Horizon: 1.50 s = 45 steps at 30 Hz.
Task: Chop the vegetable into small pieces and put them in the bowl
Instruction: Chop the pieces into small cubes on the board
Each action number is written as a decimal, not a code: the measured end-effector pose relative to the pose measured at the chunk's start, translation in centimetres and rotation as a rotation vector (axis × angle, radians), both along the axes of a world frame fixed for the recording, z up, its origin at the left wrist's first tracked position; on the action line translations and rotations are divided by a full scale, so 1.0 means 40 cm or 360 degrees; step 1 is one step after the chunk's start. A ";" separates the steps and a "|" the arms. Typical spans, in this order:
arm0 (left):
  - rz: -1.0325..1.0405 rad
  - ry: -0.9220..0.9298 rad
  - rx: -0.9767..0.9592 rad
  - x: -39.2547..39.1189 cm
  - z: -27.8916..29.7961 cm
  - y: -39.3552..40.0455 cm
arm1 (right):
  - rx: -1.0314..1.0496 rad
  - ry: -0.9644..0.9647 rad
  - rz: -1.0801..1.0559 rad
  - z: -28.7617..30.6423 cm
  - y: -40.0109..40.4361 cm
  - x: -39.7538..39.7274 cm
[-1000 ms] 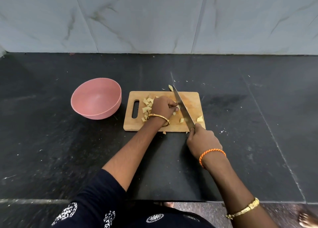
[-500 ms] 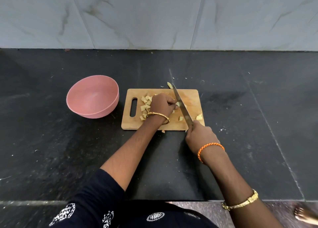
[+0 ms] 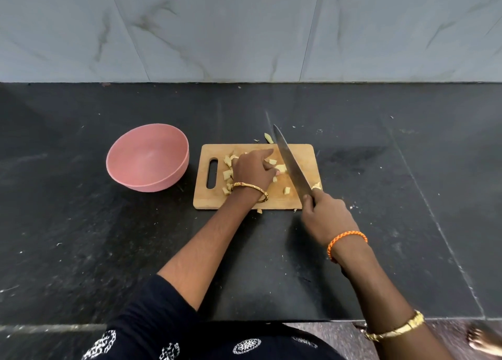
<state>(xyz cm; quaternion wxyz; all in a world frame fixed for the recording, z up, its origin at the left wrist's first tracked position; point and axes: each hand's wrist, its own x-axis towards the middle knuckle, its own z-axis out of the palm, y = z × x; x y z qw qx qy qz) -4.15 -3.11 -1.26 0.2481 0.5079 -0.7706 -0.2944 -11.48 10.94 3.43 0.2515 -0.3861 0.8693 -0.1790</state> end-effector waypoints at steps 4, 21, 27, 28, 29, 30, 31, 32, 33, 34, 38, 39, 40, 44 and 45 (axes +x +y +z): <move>-0.0006 -0.0036 0.0006 0.004 0.014 0.003 | 0.0023 0.0032 0.0051 -0.011 -0.013 0.017; -0.0052 -0.0130 -0.0002 0.013 0.041 -0.018 | 0.0115 0.0000 0.0006 0.015 0.067 0.029; -0.0131 -0.0156 -0.0026 0.082 0.134 -0.060 | -0.0269 -0.0087 -0.0181 -0.017 0.026 0.023; -0.0150 -0.0121 -0.0029 0.089 0.139 -0.052 | -0.0273 -0.0097 -0.0201 -0.027 0.010 0.022; -0.0181 -0.0071 -0.0022 0.092 0.139 -0.042 | -0.0270 -0.0106 -0.0222 -0.038 -0.003 0.020; -0.0216 -0.0044 -0.0015 0.090 0.134 -0.028 | -0.0255 -0.0108 -0.0229 -0.046 -0.013 0.016; -0.0247 -0.0067 -0.0024 0.081 0.125 -0.012 | -0.0230 -0.0106 -0.0225 -0.053 -0.019 0.014; -0.0277 -0.0127 -0.0051 0.070 0.112 0.005 | -0.0203 -0.0099 -0.0215 -0.056 -0.023 0.013; -0.0311 -0.0194 -0.0095 0.058 0.095 0.020 | -0.0188 -0.0096 -0.0200 -0.058 -0.024 0.012; -0.0349 -0.0254 -0.0150 0.045 0.080 0.032 | -0.0190 -0.0108 -0.0185 -0.060 -0.025 0.013; -0.0349 -0.0388 -0.0294 0.014 0.037 0.058 | -0.0308 -0.0283 -0.0197 -0.062 -0.012 0.010; -0.0347 -0.0419 -0.0307 0.012 0.031 0.056 | -0.0372 -0.0332 -0.0229 -0.060 -0.008 0.006; -0.0348 -0.0437 -0.0309 0.012 0.030 0.056 | -0.0435 -0.0370 -0.0263 -0.057 -0.003 0.003; -0.0217 -0.0223 -0.0250 0.041 0.057 0.026 | -0.0523 -0.0364 -0.0319 -0.043 0.001 -0.016; -0.0170 -0.0167 -0.0210 0.059 0.070 0.013 | -0.0523 -0.0360 -0.0323 -0.042 0.002 -0.021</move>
